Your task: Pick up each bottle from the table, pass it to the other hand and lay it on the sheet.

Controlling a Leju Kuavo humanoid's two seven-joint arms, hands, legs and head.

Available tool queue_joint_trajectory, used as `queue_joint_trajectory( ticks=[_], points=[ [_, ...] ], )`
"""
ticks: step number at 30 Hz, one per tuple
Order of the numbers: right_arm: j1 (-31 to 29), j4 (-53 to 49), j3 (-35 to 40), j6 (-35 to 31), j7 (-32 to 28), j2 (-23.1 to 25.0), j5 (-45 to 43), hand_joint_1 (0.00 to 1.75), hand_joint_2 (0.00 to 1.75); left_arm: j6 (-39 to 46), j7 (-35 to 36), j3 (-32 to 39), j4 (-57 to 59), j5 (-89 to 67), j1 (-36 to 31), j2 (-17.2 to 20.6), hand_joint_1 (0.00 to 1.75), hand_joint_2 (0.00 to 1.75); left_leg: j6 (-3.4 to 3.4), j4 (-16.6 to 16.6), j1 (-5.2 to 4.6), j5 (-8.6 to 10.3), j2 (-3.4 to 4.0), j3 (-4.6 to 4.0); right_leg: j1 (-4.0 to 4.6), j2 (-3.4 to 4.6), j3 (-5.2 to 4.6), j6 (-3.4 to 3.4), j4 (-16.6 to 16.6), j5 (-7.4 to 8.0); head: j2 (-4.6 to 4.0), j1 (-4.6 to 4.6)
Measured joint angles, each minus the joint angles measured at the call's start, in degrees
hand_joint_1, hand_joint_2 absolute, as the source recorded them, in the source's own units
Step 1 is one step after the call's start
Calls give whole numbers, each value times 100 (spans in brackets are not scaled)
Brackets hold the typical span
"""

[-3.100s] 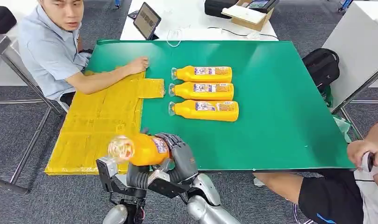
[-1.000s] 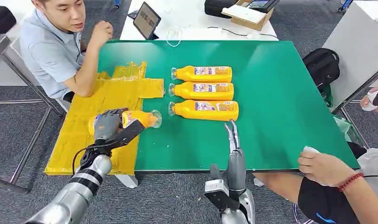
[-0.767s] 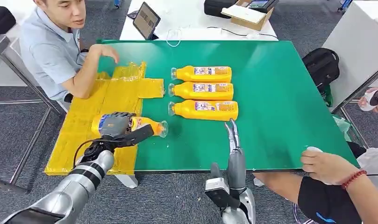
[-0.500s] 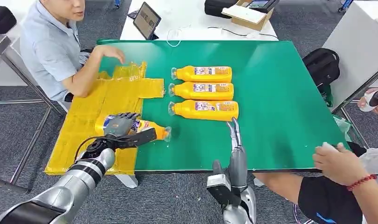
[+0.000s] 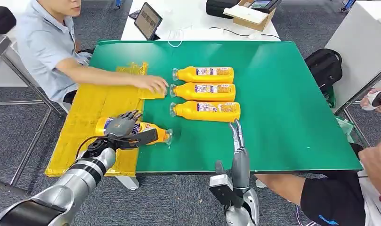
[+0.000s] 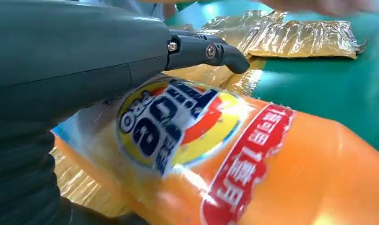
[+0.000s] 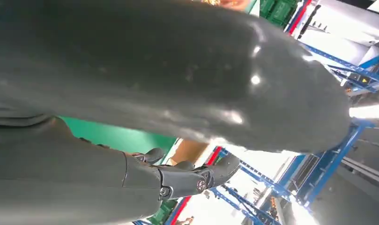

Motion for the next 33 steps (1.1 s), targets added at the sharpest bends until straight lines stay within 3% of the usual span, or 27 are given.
queue_joint_trajectory(
  ticks=[1, 2, 5, 6, 10, 14, 18, 19, 26, 33],
  points=[
    [-1, 6, -2, 0, -19, 0, -2, 0, 0, -91, -78, 0, 7, 93, -11, 2, 0, 175, 0, 0, 0, 0, 0, 0, 0, 0, 0, 0, 0, 0, 0, 0],
    [-3, 11, -4, 0, -57, 0, -18, 0, 0, -213, -182, 2, 7, 220, -24, 4, 0, 0, 0, 0, 0, 0, -1, 0, 0, -1, 1, 0, 0, 0, 0, -2],
    [-33, 68, -35, 7, -190, 22, -133, 0, 0, -998, -869, 195, -2, 1239, -63, 0, 0, 0, 0, 0, 0, 0, -3, 1, -1, -1, 3, 0, 0, 0, 0, 0],
    [-59, 98, -39, 7, -214, 22, -177, 0, 0, -1273, -1101, 301, -35, 1620, -69, 0, 0, 175, 0, 0, 0, 0, -3, 3, -1, -1, 6, 0, 0, 0, 0, -2],
    [-130, 238, -35, -142, -251, 20, -304, 0, 0, -1732, -1883, 699, -479, 3027, 226, -41, 0, 175, 0, 0, -1, 0, 1, 6, -2, 1, 5, 0, 0, 0, 0, -2],
    [-64, 280, -33, -249, -258, 0, -43, 0, 0, -1045, -2298, 1058, -2207, 5021, 1130, -271, 0, 175, 0, 1, -2, -1, 3, -2, -3, 1, 0, 1, -1, 0, 0, 2],
    [-40, 280, -20, -326, -266, -35, 260, 0, 0, -1038, -2321, 1152, -3797, 6399, 1844, -343, 0, 175, -2, 0, -2, -5, 4, -8, -2, 1, -9, 0, -1, -2, 0, 0],
    [-40, 280, -17, -326, -266, -50, 340, 0, 175, -1084, -2313, 1152, -4111, 6591, 1996, -343, 0, 175, -2, -1, -1, -6, 3, -8, -2, 1, -9, -1, -2, -3, 0, -2],
    [-255, 379, -22, -236, 264, -490, 1669, 0, 175, -1327, -2393, 1054, -5497, 6859, 2698, -293, 0, 175, 0, -1, -2, -3, 2, -8, -3, 1, -5, 1, -2, 0, 0, 0],
    [-1440, 1848, -151, 531, 1423, -1135, 2737, 0, 175, -1191, -2527, 879, -6297, 6846, 3108, -286, 0, 175, 18, 2, -13, 11, -3, -8, -13, -2, -3, 18, -4, 12, 0, 0]
  ],
)
